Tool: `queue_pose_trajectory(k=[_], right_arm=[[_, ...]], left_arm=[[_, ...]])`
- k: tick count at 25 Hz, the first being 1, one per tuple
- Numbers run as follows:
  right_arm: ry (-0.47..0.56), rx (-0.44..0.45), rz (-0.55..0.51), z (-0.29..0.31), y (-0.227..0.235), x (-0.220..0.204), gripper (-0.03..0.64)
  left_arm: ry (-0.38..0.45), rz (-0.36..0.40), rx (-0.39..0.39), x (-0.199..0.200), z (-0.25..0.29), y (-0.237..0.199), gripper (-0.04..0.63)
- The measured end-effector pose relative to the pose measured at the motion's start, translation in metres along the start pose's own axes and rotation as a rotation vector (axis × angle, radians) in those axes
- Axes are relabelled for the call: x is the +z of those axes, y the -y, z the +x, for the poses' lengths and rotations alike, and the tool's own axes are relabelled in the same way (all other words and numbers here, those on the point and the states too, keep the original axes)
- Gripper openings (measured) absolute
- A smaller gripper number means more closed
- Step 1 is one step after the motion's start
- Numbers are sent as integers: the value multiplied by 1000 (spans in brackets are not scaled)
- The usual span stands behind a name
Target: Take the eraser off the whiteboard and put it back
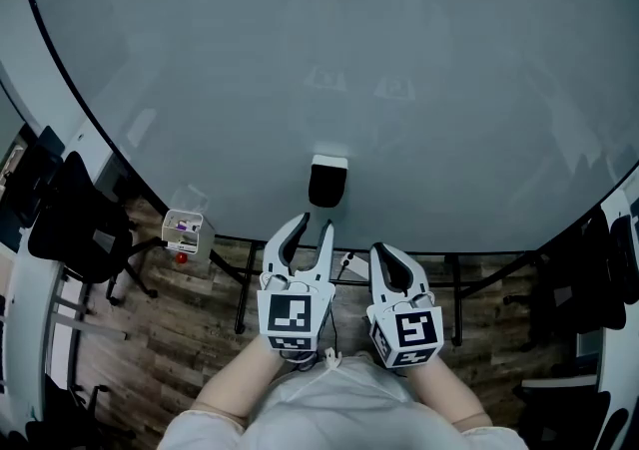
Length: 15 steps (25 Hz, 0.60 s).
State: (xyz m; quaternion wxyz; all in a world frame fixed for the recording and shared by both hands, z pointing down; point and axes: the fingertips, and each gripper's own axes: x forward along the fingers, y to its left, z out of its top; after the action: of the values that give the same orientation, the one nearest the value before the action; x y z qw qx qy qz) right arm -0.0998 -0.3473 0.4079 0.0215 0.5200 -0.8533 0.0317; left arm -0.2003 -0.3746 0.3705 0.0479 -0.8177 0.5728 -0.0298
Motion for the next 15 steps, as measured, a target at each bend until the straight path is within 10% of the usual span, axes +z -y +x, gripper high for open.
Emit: queue_pose_trajectory(k=[5, 15], right_arm=[[23, 5, 12, -5, -14, 2, 28], [6, 6, -1, -13, -40, -8, 28]], left_arm=[[-21, -1, 11, -20, -26, -4, 33], [-102, -56, -76, -56, -57, 3, 18]])
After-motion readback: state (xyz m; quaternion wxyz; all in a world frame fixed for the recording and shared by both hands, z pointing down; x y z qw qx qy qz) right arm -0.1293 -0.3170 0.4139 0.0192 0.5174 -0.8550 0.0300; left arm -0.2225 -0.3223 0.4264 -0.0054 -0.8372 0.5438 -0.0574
